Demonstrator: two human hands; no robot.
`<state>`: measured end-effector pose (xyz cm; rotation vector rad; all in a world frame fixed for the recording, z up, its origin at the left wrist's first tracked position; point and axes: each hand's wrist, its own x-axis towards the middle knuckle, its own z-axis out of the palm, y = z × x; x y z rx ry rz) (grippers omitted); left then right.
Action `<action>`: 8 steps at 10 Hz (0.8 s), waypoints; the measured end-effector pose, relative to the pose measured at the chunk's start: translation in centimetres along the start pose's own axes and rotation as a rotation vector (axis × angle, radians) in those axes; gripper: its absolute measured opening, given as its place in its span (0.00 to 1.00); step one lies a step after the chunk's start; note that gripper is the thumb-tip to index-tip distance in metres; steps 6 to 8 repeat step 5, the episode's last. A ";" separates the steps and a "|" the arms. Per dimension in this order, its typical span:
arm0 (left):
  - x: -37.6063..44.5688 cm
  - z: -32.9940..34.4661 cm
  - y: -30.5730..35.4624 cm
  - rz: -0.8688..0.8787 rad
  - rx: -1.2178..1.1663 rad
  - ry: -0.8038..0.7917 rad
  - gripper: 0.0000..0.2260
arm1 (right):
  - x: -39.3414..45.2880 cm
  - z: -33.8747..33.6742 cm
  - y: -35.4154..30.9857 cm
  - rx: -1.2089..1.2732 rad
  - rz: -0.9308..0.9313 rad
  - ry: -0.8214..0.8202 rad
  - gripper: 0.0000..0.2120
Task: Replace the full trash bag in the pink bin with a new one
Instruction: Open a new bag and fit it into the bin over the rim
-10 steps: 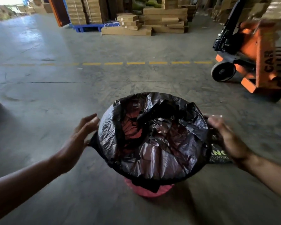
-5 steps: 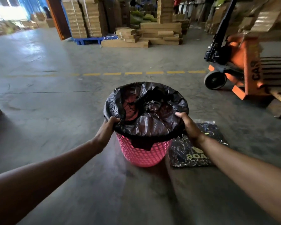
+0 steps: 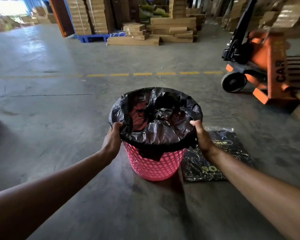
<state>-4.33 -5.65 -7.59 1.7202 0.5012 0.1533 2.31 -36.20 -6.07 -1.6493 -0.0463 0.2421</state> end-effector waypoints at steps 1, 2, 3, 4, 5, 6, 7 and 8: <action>-1.3 0.3 0.8 0.006 -0.047 0.023 0.30 | 0.2 0.1 0.5 0.025 -0.028 -0.017 0.38; -1.2 0.1 0.4 0.004 -0.006 -0.007 0.31 | -0.5 0.3 -0.2 0.007 -0.046 0.010 0.21; -1.9 -0.3 1.1 0.014 0.065 -0.047 0.37 | -0.5 0.0 -0.5 -0.060 0.001 0.008 0.25; -2.0 -1.6 1.8 0.027 0.211 -0.076 0.44 | 0.2 -1.5 0.1 -0.434 -0.036 0.131 0.33; -2.6 -2.8 2.6 0.005 0.310 -0.050 0.46 | 0.2 -3.0 -0.2 -0.713 -0.216 0.325 0.41; -2.6 -2.8 2.6 0.005 0.310 -0.050 0.46 | 0.2 -3.0 -0.2 -0.713 -0.216 0.325 0.41; -2.6 -2.8 2.6 0.005 0.310 -0.050 0.46 | 0.2 -3.0 -0.2 -0.713 -0.216 0.325 0.41; -2.6 -2.8 2.6 0.005 0.310 -0.050 0.46 | 0.2 -3.0 -0.2 -0.713 -0.216 0.325 0.41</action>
